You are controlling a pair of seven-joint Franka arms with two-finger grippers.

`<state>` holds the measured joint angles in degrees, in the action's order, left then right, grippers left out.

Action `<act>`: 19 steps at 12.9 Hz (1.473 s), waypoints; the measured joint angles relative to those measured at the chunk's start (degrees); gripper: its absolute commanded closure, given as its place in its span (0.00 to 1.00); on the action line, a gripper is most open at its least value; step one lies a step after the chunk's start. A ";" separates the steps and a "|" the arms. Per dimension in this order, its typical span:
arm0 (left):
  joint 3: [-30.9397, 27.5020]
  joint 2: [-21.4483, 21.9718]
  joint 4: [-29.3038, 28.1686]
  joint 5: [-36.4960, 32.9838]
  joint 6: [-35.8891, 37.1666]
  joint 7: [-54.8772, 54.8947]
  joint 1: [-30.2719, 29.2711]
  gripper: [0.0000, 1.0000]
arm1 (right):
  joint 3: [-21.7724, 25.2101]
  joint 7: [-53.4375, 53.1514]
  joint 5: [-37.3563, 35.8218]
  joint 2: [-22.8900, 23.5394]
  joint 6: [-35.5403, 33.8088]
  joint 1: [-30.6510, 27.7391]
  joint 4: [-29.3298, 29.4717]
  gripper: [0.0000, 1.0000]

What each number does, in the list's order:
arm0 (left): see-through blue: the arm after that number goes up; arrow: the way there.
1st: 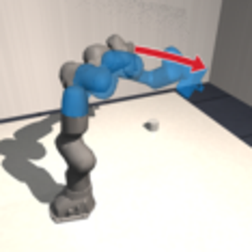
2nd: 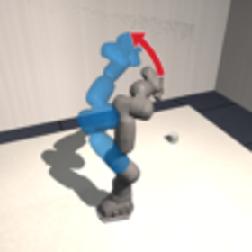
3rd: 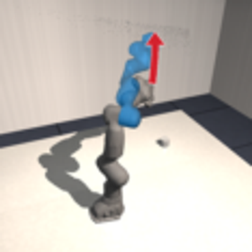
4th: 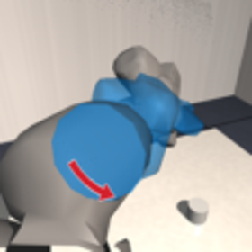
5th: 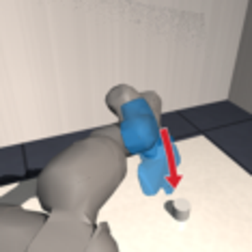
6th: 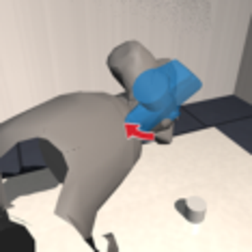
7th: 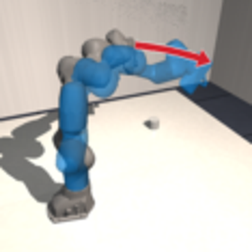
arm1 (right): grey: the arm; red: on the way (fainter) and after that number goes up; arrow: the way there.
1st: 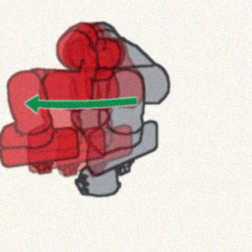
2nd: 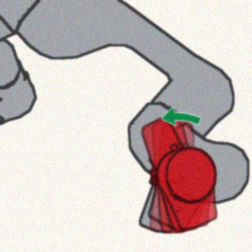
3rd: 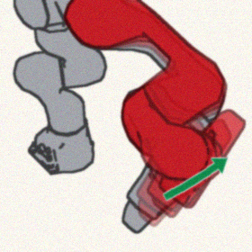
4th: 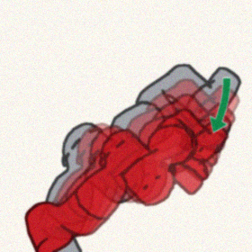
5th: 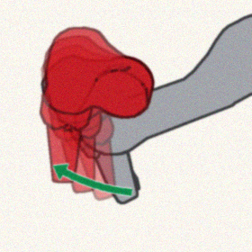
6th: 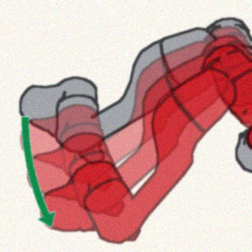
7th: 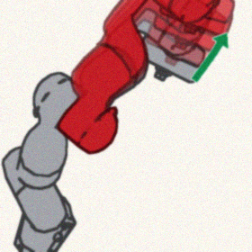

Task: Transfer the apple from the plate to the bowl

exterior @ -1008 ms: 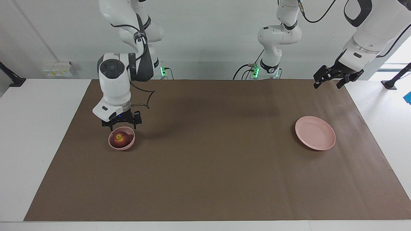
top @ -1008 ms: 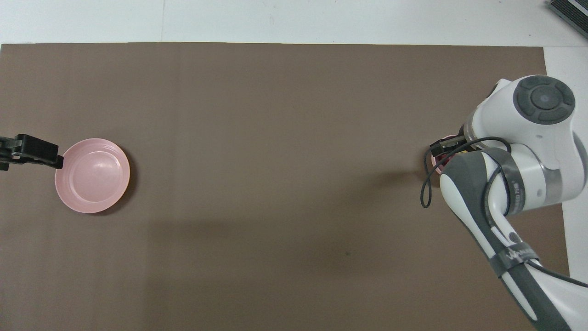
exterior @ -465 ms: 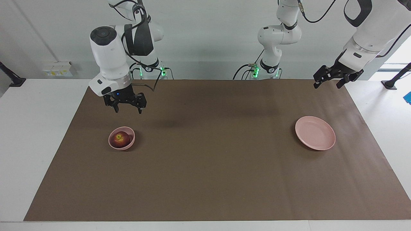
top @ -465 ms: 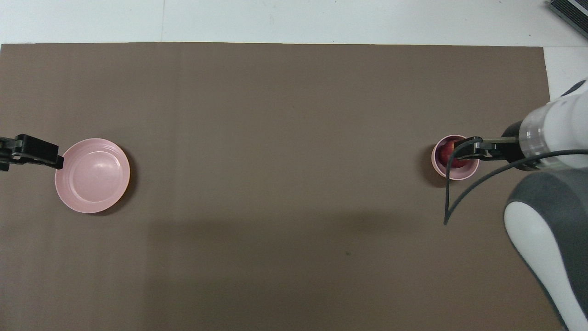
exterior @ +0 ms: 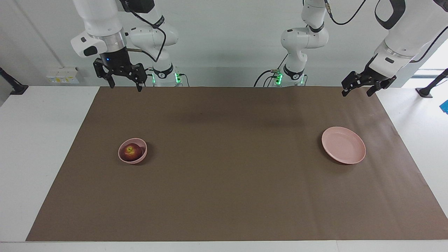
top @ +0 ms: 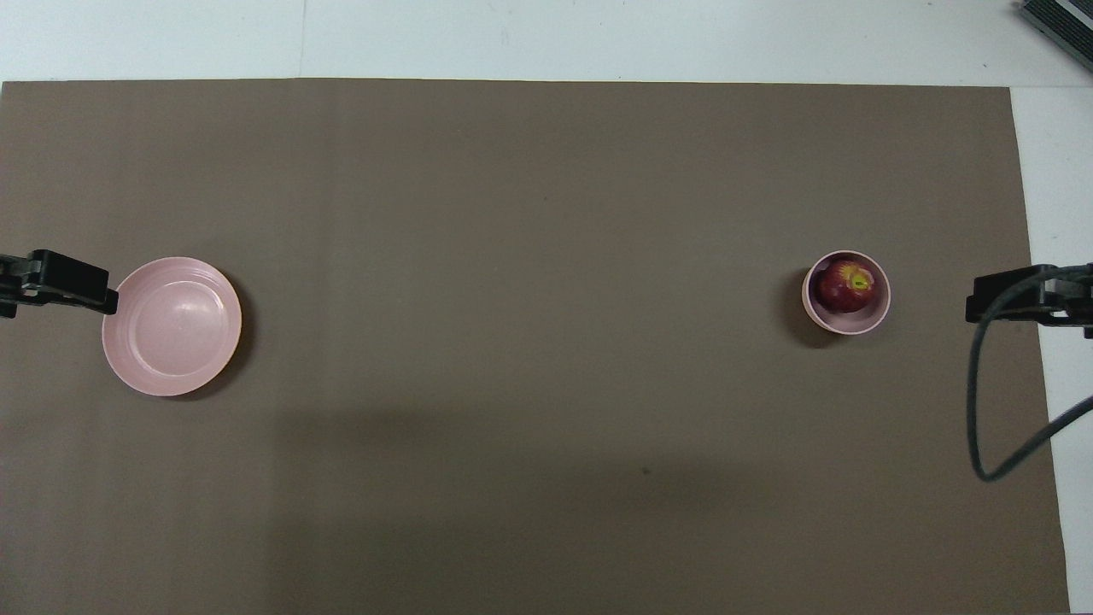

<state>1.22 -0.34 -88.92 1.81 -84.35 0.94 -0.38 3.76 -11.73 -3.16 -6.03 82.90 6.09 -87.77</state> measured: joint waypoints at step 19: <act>0.00 0.00 0.00 0.00 0.68 -0.01 0.00 0.00 | 2.55 12.94 0.26 -1.65 -0.14 -0.46 -3.84 0.00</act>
<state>1.22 -0.34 -88.92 1.81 -83.67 0.93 -0.38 6.31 1.21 -2.90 -7.68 82.75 5.63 -91.62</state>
